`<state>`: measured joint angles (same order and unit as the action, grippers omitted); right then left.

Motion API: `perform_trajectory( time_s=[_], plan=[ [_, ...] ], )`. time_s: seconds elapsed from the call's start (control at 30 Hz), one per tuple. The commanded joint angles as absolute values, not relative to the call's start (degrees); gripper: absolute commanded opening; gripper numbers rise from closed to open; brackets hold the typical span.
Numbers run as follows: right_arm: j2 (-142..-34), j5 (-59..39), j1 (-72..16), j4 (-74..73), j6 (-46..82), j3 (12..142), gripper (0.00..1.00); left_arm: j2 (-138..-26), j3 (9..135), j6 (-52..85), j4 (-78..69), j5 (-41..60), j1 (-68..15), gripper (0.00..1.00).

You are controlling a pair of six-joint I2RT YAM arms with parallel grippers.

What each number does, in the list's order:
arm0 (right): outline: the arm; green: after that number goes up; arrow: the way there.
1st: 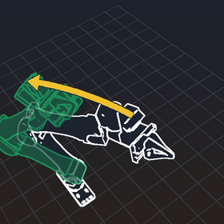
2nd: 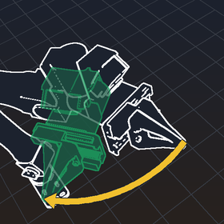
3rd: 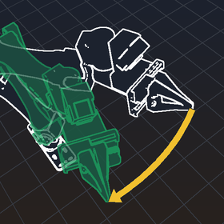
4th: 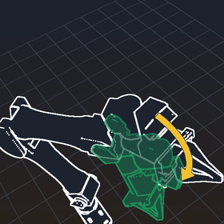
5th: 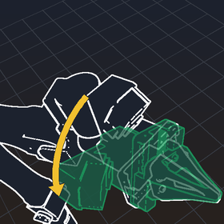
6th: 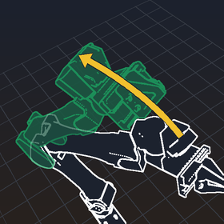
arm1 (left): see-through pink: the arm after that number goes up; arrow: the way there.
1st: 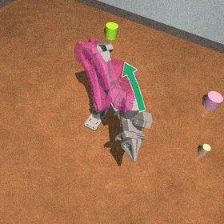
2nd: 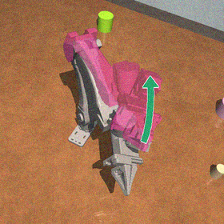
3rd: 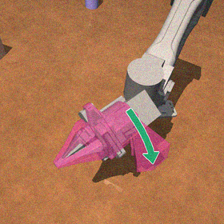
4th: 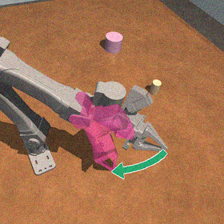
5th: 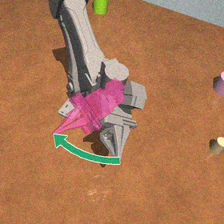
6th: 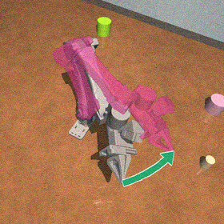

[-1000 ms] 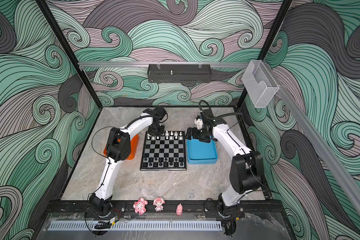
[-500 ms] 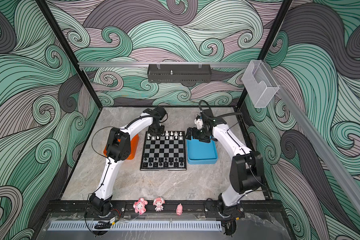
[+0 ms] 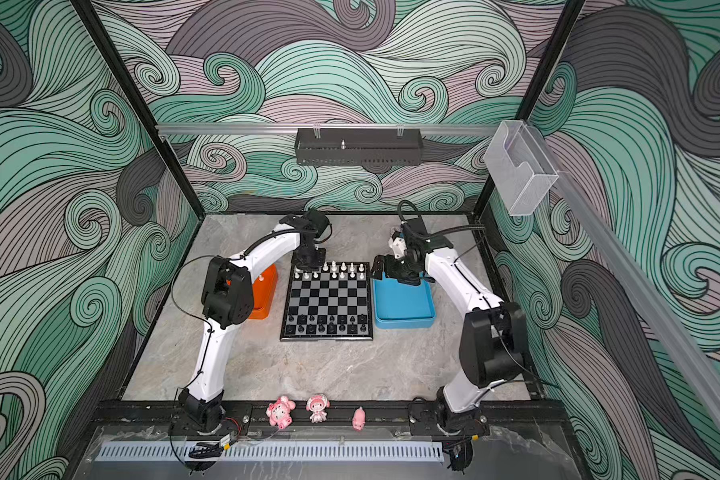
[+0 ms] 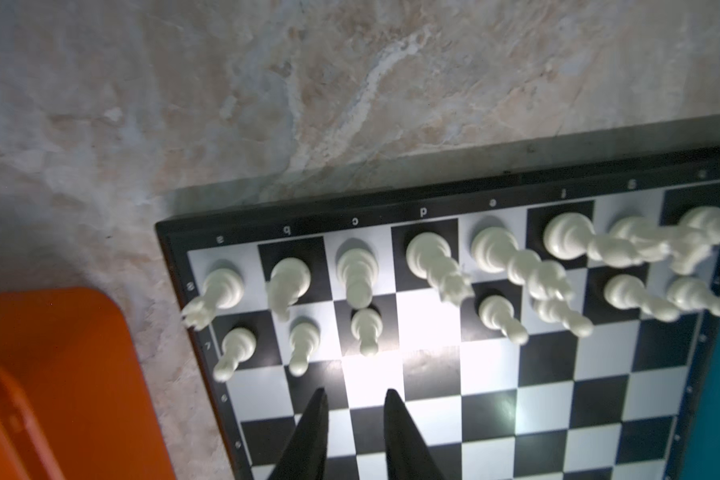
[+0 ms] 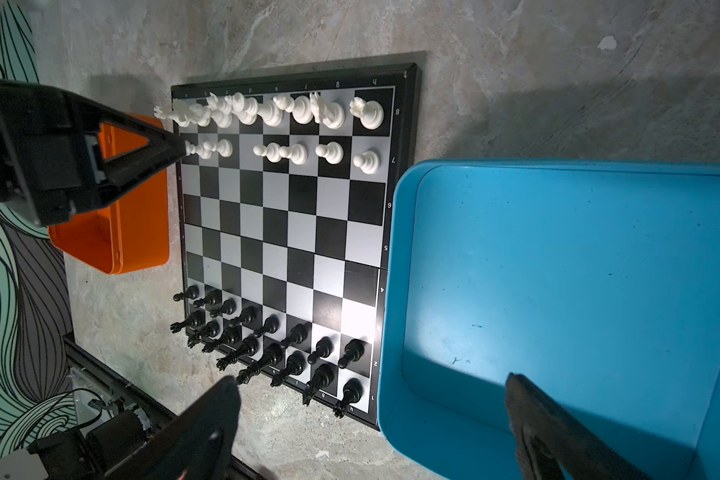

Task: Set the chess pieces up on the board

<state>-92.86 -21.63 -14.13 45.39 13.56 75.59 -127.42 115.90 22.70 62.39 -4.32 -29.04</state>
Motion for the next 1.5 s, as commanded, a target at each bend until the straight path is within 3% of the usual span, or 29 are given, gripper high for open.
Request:
perform_trajectory(
  time_s=[0.0,0.23,0.37,0.67,1.07,1.47],
  plan=[
    [-91.80,-22.01,-14.27,45.49,13.84,75.67,0.99,-120.63,114.18,23.91,64.39,-8.02,-29.40,0.29],
    [-92.65,-21.17,-17.50,45.48,14.79,77.18,0.99,-111.94,107.14,23.64,64.81,-13.35,-27.43,0.39],
    [-94.32,-20.98,-20.93,44.50,16.05,78.87,0.99,-106.54,100.34,23.51,63.38,-12.80,-23.38,0.52],
    [-98.90,-21.11,-28.51,43.48,17.84,82.95,0.99,-98.52,88.98,21.60,60.47,-10.74,-10.11,0.99],
    [-99.69,-20.38,-30.33,43.74,16.95,83.07,0.99,-109.08,90.21,24.65,57.41,-7.67,-4.99,0.95],
    [-99.09,-21.33,-27.39,44.20,15.65,80.97,0.99,-116.54,94.24,25.92,54.94,-5.71,-4.92,0.66]
  ],
)
